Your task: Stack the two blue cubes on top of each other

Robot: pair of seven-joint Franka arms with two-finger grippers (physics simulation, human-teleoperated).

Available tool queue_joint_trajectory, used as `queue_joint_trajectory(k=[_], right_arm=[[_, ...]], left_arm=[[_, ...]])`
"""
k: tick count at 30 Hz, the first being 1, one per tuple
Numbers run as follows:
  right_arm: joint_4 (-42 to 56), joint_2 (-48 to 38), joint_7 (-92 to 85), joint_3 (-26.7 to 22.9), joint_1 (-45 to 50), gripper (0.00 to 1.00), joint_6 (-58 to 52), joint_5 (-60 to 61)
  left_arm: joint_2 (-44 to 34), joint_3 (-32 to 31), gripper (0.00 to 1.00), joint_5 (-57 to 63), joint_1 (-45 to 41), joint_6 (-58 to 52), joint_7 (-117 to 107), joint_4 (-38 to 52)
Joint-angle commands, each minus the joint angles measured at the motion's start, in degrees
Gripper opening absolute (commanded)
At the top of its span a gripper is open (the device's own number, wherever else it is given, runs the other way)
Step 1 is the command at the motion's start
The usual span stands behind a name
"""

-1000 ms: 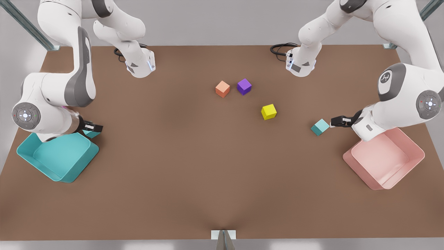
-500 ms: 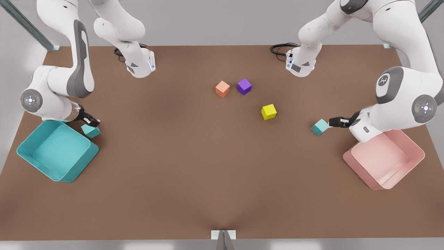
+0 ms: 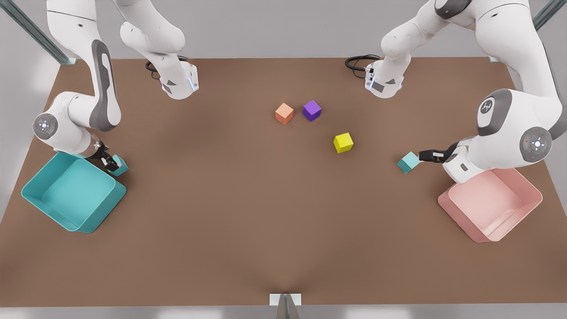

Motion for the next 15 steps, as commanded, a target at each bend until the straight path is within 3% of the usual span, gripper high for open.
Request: queue_joint_trajectory(k=[1,15], right_arm=[[-0.3,0.4,0.0,-0.1,1.0,0.99,4.3,0.2],[-2.6,4.9,-6.2,-0.1,-1.0,0.99,9.2,0.6]], left_arm=[[-0.1,-0.1,1.00,0.5,0.1,-0.2,-0.2,-0.2],[-0.1,-0.1,1.00,0.5,0.1,-0.3,-0.2,-0.4]])
